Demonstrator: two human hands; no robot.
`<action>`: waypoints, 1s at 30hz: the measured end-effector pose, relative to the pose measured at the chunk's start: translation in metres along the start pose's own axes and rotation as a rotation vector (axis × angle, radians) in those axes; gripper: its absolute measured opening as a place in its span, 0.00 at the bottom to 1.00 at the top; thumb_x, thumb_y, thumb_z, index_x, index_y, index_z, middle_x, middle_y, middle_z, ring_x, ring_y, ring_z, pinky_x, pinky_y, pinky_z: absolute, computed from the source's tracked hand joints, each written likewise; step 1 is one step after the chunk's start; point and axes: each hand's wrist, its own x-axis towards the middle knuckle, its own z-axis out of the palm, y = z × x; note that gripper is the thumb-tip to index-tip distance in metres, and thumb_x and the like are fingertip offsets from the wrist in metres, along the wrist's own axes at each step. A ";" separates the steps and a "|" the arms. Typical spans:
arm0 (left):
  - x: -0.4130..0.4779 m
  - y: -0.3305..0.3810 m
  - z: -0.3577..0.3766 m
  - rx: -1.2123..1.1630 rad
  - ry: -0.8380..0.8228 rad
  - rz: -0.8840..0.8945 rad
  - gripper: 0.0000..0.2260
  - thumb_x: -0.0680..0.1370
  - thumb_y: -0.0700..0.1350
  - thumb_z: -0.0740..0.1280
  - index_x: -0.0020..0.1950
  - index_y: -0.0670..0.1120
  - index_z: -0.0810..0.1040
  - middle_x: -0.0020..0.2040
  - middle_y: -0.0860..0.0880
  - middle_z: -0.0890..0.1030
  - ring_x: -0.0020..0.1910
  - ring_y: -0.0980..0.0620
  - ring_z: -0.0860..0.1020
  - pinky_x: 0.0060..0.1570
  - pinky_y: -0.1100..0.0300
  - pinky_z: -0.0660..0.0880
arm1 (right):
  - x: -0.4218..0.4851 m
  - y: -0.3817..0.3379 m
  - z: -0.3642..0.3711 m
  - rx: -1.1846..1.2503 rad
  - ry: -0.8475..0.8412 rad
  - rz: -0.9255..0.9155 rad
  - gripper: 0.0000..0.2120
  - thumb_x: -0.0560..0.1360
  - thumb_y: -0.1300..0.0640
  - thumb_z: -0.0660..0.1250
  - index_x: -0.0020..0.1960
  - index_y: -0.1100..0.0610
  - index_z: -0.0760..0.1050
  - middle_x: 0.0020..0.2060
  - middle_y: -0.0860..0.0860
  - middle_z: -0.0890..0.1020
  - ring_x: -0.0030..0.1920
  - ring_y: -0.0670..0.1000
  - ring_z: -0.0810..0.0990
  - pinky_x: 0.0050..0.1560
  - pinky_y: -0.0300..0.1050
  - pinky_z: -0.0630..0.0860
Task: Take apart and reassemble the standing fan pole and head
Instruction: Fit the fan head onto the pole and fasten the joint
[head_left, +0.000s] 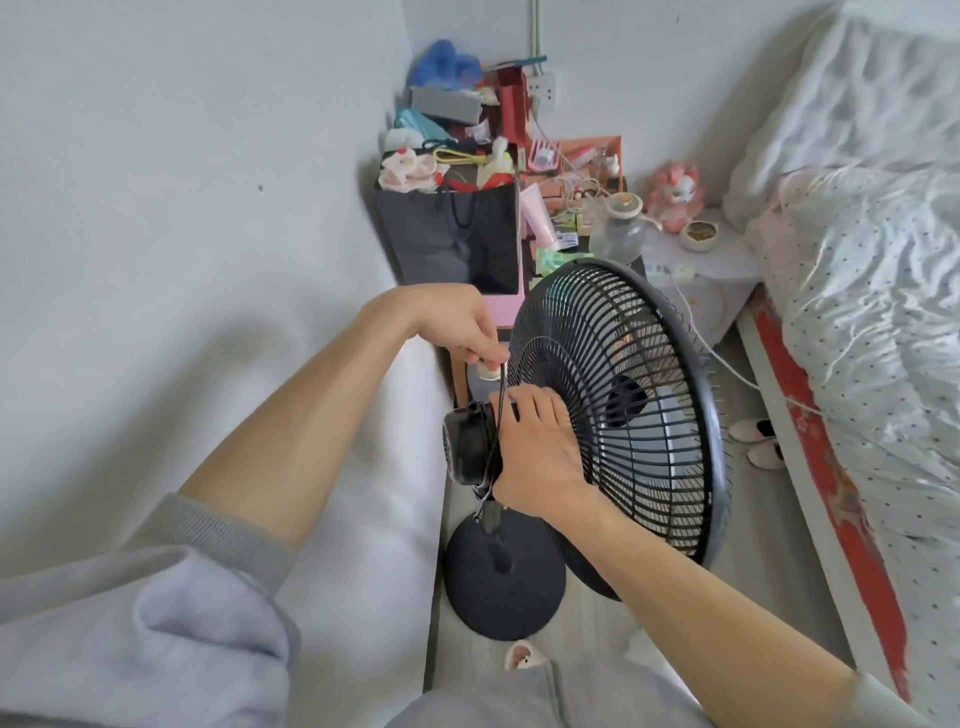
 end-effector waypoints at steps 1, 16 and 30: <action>0.005 -0.004 0.001 -0.013 0.000 -0.010 0.12 0.78 0.58 0.69 0.44 0.53 0.87 0.33 0.55 0.78 0.26 0.62 0.71 0.38 0.63 0.69 | -0.001 0.001 -0.002 0.005 -0.006 0.002 0.42 0.66 0.48 0.71 0.75 0.58 0.60 0.71 0.55 0.65 0.75 0.58 0.58 0.79 0.56 0.47; 0.041 -0.083 0.159 -1.346 0.260 -0.174 0.20 0.73 0.57 0.72 0.56 0.43 0.84 0.50 0.46 0.86 0.51 0.47 0.82 0.49 0.55 0.76 | 0.011 0.010 0.000 0.068 0.041 -0.019 0.42 0.62 0.49 0.74 0.73 0.56 0.63 0.68 0.55 0.69 0.74 0.58 0.62 0.78 0.57 0.51; 0.046 -0.073 0.197 -1.959 0.417 -0.276 0.11 0.81 0.49 0.66 0.55 0.42 0.82 0.50 0.44 0.84 0.48 0.46 0.82 0.48 0.54 0.78 | 0.023 0.013 0.011 0.050 0.074 -0.015 0.40 0.61 0.45 0.73 0.70 0.52 0.65 0.67 0.51 0.70 0.72 0.55 0.63 0.77 0.52 0.51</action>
